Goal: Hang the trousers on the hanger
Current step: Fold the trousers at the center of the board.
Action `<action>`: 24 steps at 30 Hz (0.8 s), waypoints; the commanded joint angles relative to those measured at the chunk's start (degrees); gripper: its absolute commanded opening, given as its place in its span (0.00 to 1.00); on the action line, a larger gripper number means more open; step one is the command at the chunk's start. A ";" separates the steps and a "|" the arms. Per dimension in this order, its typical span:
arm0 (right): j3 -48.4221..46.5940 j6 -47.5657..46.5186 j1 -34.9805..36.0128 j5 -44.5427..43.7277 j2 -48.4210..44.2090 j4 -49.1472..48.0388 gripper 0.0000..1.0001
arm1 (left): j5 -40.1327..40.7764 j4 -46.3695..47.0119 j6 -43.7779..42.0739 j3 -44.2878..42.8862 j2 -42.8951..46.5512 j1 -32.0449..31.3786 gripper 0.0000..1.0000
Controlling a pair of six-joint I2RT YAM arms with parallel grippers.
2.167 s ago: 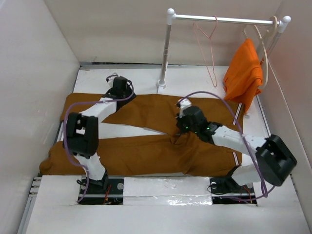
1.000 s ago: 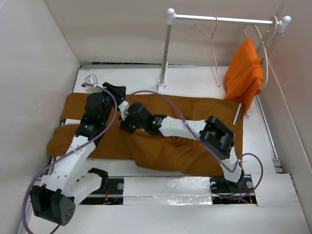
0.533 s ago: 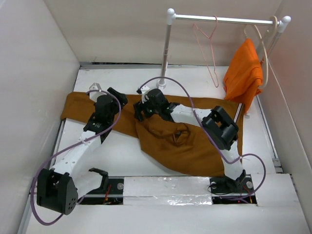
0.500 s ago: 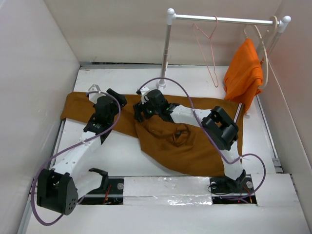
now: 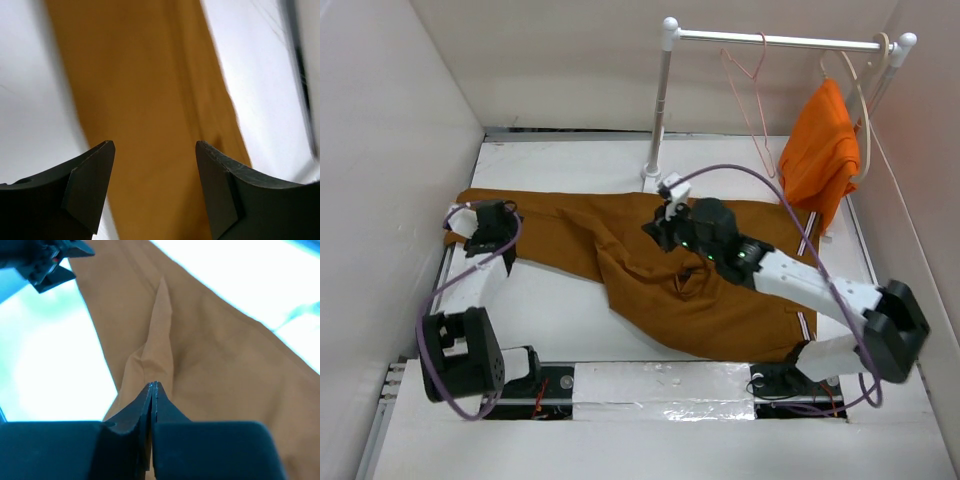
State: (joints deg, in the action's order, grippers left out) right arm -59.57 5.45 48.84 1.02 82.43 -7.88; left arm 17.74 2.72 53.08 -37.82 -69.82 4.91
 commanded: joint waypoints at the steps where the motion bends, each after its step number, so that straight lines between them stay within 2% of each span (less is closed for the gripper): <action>1: 7.52 0.52 1.34 -2.60 -8.65 -4.16 0.00 | 0.45 -4.91 -2.97 -6.72 -3.55 5.10 0.63; 5: 14.82 1.40 3.10 -5.67 -17.01 -4.08 0.04 | -6.11 -6.76 -6.14 -9.46 -10.32 13.18 0.62; 9: 19.57 1.06 3.10 -5.41 -22.12 -1.71 0.15 | -6.75 -8.42 -9.57 -13.41 -18.57 14.43 0.63; 15: 23.09 0.88 3.10 -6.03 -27.41 1.46 0.31 | -7.36 -7.48 -9.66 -16.41 -24.21 17.59 0.62; 18: 24.59 0.70 3.10 -5.68 -29.60 3.30 0.32 | -8.86 -5.97 -9.66 -17.01 -26.32 20.22 0.60; 24: 26.87 1.13 3.10 -5.67 -30.93 3.22 0.33 | -8.77 -4.84 -10.10 -18.69 -29.23 21.37 0.54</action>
State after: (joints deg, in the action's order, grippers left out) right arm -33.17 6.46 51.83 -4.08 52.36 -4.21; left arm 9.30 -2.55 43.88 -54.98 -98.00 25.93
